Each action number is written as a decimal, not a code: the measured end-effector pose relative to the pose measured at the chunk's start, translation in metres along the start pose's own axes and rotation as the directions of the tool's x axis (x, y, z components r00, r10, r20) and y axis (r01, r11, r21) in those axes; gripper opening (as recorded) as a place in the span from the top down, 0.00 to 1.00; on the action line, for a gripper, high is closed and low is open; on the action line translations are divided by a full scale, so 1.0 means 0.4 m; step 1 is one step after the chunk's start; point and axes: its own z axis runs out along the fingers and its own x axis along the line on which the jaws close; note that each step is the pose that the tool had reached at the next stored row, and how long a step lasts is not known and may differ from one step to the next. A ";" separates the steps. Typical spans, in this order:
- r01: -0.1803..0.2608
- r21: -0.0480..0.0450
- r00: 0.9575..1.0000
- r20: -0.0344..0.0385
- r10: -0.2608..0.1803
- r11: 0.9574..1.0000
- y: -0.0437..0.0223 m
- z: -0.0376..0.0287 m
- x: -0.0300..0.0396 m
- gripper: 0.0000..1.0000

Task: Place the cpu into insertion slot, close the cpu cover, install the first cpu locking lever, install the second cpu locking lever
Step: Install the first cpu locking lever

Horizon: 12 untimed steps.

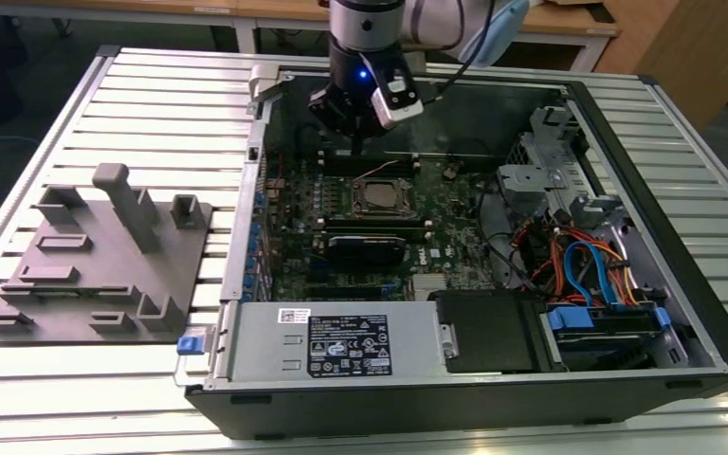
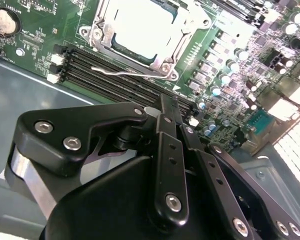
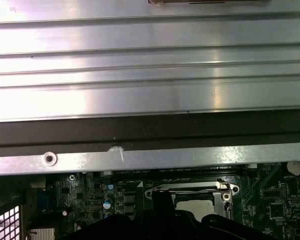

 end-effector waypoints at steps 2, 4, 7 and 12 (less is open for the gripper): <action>0.000 0.000 1.000 0.000 0.000 1.000 0.000 0.004 -0.005 0.90; 0.000 0.000 1.000 0.000 0.000 1.000 0.000 0.007 -0.008 0.90; 0.000 0.000 1.000 0.000 0.000 1.000 0.000 0.007 -0.008 0.90; 0.000 0.000 1.000 0.000 0.000 1.000 0.000 0.008 -0.010 0.90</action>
